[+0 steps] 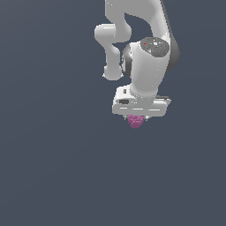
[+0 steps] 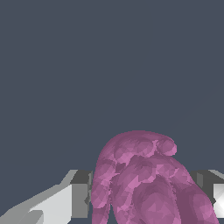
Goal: Pick up the object and move it to a goal position.
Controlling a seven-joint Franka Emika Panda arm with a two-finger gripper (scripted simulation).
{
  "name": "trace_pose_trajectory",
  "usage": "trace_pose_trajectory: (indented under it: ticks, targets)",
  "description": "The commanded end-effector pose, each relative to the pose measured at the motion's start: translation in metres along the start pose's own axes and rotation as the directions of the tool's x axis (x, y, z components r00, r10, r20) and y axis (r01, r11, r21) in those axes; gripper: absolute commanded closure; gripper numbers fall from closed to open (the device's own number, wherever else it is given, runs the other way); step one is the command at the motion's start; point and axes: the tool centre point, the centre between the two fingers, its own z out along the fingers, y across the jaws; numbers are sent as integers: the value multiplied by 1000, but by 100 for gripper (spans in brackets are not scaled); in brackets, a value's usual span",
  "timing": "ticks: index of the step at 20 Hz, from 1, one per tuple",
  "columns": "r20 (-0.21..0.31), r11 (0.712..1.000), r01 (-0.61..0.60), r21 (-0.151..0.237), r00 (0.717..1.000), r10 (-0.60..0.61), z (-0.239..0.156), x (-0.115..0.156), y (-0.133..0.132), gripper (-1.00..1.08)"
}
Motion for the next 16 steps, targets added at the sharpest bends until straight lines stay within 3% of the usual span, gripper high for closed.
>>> trace_pose_trajectory:
  ticks: [1,8,16]
  targets:
    - [2,1000,-1,-1,1000,1,-20,5,-8,108]
    - [2,1000,-1,0,1000,1,-56,17,-22,108]
    - [2,1000,-1,0,1000,1,-69,22,-27,108]
